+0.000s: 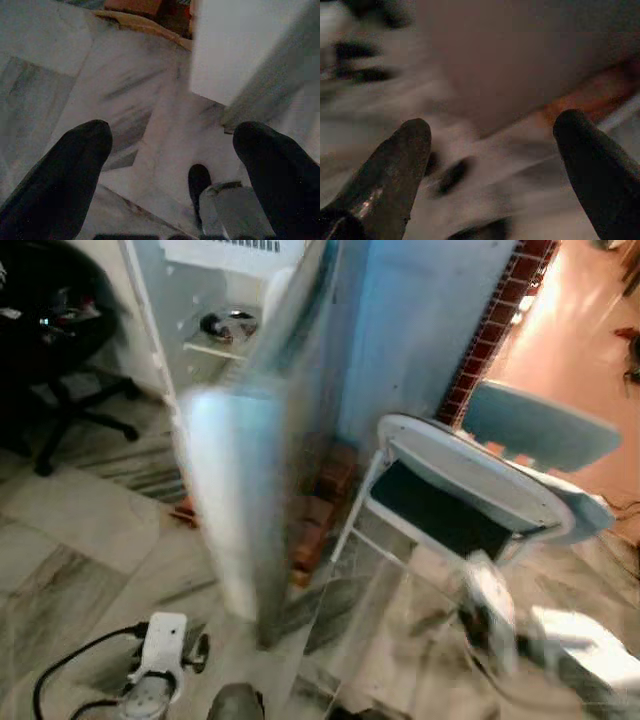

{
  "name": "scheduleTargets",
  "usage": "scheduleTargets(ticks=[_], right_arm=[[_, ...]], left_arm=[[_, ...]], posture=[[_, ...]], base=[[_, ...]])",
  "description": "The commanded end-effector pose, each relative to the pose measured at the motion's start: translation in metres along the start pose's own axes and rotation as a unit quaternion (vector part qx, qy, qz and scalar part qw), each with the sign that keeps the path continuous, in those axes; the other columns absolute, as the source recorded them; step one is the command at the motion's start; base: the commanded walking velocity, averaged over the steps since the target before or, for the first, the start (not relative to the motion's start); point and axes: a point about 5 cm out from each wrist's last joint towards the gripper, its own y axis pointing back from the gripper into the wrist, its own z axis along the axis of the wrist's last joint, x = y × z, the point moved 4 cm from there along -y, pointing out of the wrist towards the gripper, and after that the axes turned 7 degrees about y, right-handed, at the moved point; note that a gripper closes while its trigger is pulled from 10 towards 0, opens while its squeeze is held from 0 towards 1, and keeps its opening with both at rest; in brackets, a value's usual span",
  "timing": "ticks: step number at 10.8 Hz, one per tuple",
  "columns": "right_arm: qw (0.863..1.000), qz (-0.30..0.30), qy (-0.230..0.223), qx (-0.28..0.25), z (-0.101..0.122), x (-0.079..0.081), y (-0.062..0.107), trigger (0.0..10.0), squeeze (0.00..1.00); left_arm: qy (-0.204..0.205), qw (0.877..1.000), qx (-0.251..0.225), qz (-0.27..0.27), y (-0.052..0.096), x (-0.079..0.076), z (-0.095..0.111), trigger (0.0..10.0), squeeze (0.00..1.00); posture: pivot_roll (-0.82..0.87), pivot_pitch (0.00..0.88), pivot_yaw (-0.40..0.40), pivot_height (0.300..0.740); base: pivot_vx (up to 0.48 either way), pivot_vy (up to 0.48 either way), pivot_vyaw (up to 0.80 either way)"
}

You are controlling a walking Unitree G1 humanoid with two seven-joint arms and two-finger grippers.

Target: Restocking fridge

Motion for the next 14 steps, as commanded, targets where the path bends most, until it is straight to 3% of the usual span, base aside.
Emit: scheduleTargets(ticks=[1, 4, 5, 6, 7, 8, 9, 11, 14], right_arm=[[0.997, -0.074, 0.021, 0.001, 0.001, -0.021, 0.003, 10.0, 0.00], [0.973, -0.219, 0.021, -0.069, 0.018, -0.033, -0.031, 10.0, 0.00], [0.958, -0.267, 0.022, -0.102, 0.025, -0.035, -0.032, 10.0, 0.00], [0.933, -0.335, 0.014, -0.129, 0.031, -0.041, -0.026, 10.0, 0.00], [0.909, -0.392, -0.017, -0.141, 0.028, -0.047, -0.018, 10.0, 0.00], [0.885, -0.440, -0.044, -0.144, 0.021, -0.051, -0.011, 10.0, 0.00], [0.872, -0.466, -0.038, -0.147, 0.020, -0.052, -0.005, 10.0, 0.00], [0.859, -0.485, -0.037, -0.156, 0.026, -0.056, -0.005, 10.0, 0.00], [0.853, -0.492, -0.026, -0.169, 0.036, -0.059, -0.005, 10.0, 0.00]], left_arm=[[-0.014, 1.000, -0.004, 0.002, -0.001, 0.000, 0.000, 10.0, 0.00], [-0.022, 0.999, -0.048, -0.005, -0.012, -0.009, 0.028, 10.0, 0.00], [-0.017, 0.997, -0.075, -0.004, -0.014, -0.006, 0.040, 10.0, 0.00], [-0.019, 0.995, -0.101, -0.003, -0.016, -0.003, 0.053, 10.0, 0.00], [-0.025, 0.977, -0.212, -0.013, -0.010, 0.000, 0.102, 10.0, 0.00], [-0.040, 0.947, -0.318, -0.037, 0.011, -0.013, 0.156, 10.0, 0.00], [-0.038, 0.926, -0.372, -0.051, 0.032, -0.029, 0.189, 10.0, 0.00], [-0.037, 0.915, -0.395, -0.073, 0.039, -0.044, 0.203, 10.0, 0.00], [-0.018, 0.923, -0.374, -0.085, 0.048, -0.048, 0.206, 10.0, 0.00]], posture=[[0.14, 0.079, -0.059, 0.740], [0.14, 0.060, -0.061, 0.740], [0.14, 0.057, -0.059, 0.740], [0.13, 0.052, -0.056, 0.740], [0.13, 0.053, -0.059, 0.740], [0.13, 0.051, -0.060, 0.740], [0.12, 0.052, -0.057, 0.740], [0.11, 0.050, -0.039, 0.740], [0.10, 0.046, -0.035, 0.740]], base=[[0.000, 0.000, 0.00], [0.000, 0.160, 0.00], [0.000, 0.480, 0.00], [0.000, 0.480, 0.00], [0.000, 0.476, 0.00], [0.000, 0.472, 0.00], [0.000, 0.472, 0.00], [0.000, 0.472, -0.24], [0.000, 0.472, -0.56]])
